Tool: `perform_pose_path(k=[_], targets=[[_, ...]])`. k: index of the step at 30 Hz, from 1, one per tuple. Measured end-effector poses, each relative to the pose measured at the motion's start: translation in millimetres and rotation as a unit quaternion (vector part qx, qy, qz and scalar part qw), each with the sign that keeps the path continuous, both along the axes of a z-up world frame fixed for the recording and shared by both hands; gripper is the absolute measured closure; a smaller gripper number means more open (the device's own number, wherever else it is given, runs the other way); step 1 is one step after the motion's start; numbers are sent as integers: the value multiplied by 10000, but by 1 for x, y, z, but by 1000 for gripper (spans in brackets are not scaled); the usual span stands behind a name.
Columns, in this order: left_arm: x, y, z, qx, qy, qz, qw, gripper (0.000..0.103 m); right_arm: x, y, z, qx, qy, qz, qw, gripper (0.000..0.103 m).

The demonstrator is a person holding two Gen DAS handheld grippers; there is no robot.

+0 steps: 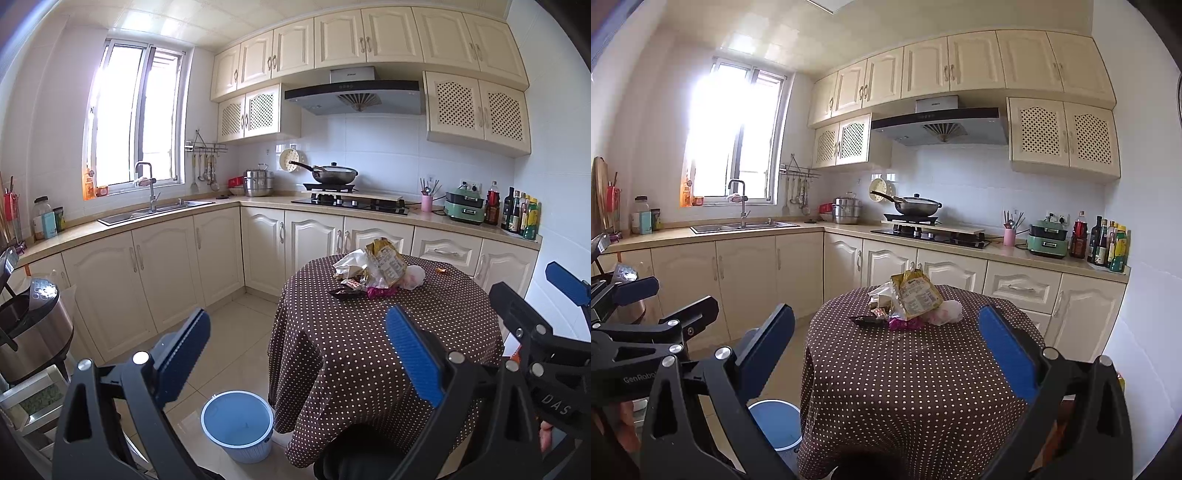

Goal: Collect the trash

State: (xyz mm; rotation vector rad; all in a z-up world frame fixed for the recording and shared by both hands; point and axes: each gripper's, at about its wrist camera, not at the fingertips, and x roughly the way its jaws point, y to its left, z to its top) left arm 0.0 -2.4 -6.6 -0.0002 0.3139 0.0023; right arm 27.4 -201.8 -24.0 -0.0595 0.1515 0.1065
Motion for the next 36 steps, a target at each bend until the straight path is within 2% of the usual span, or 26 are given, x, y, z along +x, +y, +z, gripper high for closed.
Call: perform_pose_path(k=[36], targets=[[-4,-5,2,23,15,-10,10000,9,0,0,3,16,76,43,10000,7]])
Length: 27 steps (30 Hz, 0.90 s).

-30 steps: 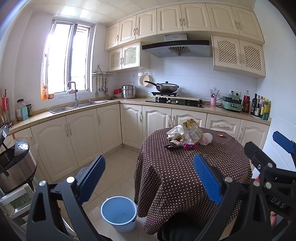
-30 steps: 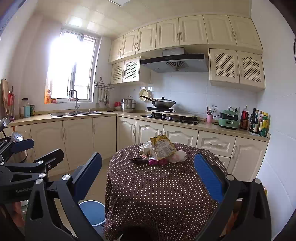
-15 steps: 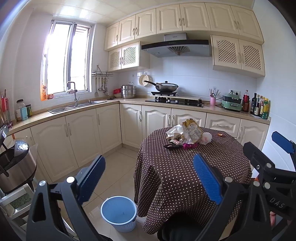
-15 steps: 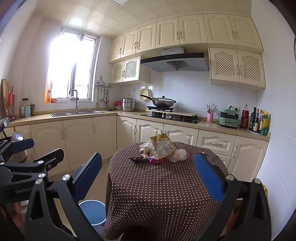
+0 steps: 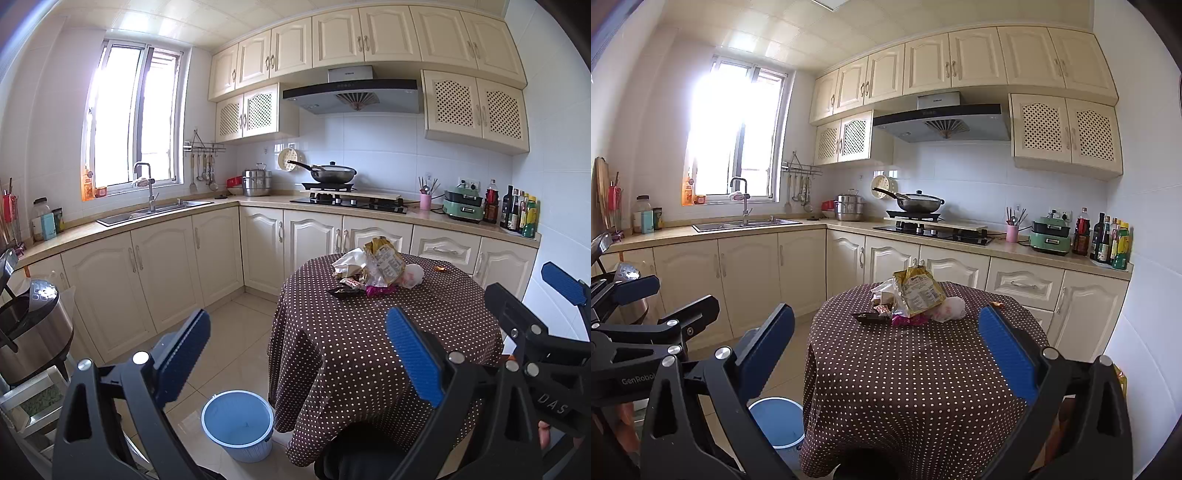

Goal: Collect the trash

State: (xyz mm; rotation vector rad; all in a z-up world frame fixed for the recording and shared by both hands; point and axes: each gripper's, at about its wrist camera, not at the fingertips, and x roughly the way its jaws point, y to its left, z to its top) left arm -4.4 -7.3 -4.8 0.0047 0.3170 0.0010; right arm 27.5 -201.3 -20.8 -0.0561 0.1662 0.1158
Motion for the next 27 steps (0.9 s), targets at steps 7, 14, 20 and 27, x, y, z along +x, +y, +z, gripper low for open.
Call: perform_pose_path(k=[7,14,20,27], targets=[[1,1,1,2,3,9,10000,9,0,0,0,3,10,3,10000,7],[2,3,1,7,14,11,10000,9,3,1,2,4,35,34,10000,7],[2,4,1,2,27,14,10000,9,5,2,3,12,66,43,10000,7],[1,5,0,16,53,19,10000,9,6,2,3,30,114,87,9999,7]])
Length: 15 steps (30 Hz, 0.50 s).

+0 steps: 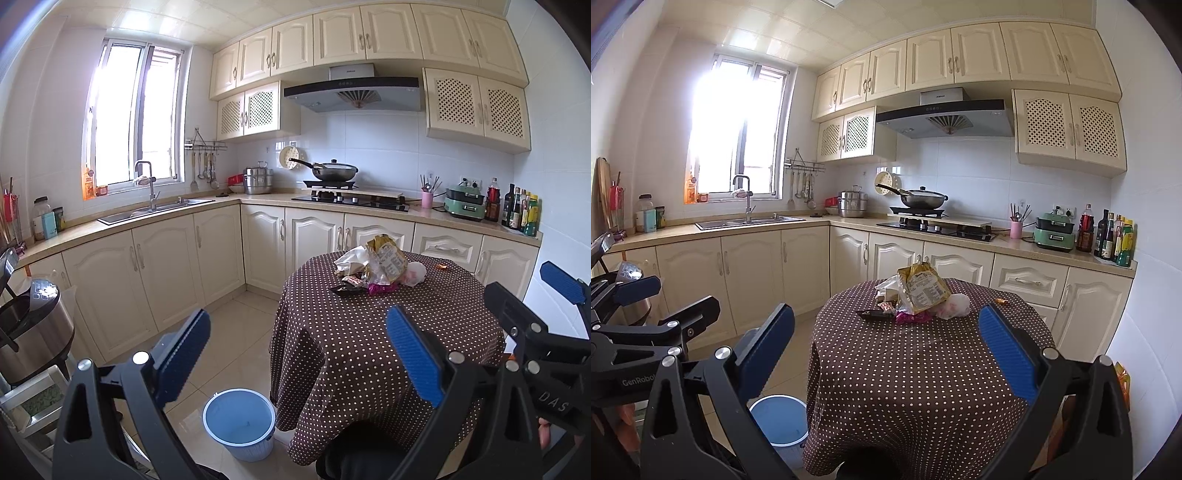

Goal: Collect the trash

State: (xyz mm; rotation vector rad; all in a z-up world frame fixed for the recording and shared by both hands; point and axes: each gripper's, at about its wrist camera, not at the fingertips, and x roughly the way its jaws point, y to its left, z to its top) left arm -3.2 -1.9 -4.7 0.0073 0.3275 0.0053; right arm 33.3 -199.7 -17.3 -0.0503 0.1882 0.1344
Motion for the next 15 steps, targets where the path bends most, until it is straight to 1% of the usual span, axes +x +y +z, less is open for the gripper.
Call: perform_pose_path(k=[4,10,15], targets=[[-2,1,-1,8,29,7,10000,9,2,-1,-1,4,78,58,10000,7],[11,3,-5,32,120,8,9999,9,7,0,-3,26,155,54,9999,7],[28,7,-12,75,227,84,9997,9,23,-1,-7,82,282,52,9996,7]])
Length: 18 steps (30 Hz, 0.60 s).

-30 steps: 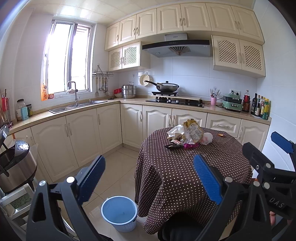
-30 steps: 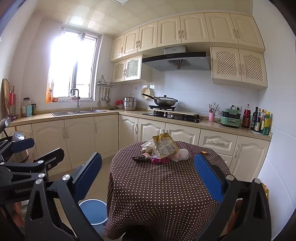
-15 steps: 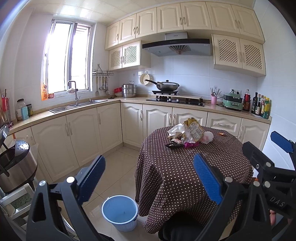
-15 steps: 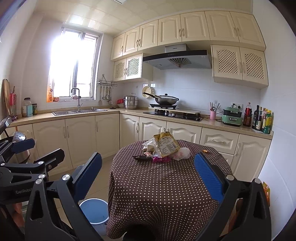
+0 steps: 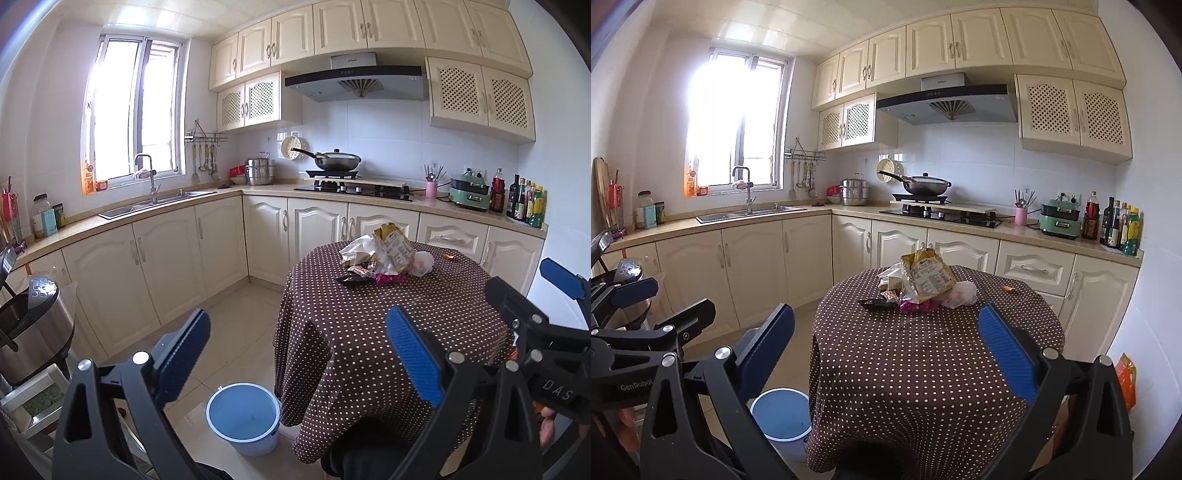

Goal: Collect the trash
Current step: 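Grasp the gold snack bag with the left tool while the right tool grasps the white plastic bag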

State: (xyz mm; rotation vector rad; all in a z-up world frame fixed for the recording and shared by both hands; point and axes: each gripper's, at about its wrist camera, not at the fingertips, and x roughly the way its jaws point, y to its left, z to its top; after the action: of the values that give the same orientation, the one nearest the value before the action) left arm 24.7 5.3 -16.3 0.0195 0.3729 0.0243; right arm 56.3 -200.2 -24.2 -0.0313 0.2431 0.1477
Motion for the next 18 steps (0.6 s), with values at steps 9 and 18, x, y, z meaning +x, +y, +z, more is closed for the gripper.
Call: perform_pose_path(k=[9,18], targets=[[59,12,-24,-323,480,7,9983,9,59,-12,-26,-49,461,-203,9987,7],[165,-35,-49,-696,1040,-981,9873,9,141,-68,-52,14,813,-953,9921,7]])
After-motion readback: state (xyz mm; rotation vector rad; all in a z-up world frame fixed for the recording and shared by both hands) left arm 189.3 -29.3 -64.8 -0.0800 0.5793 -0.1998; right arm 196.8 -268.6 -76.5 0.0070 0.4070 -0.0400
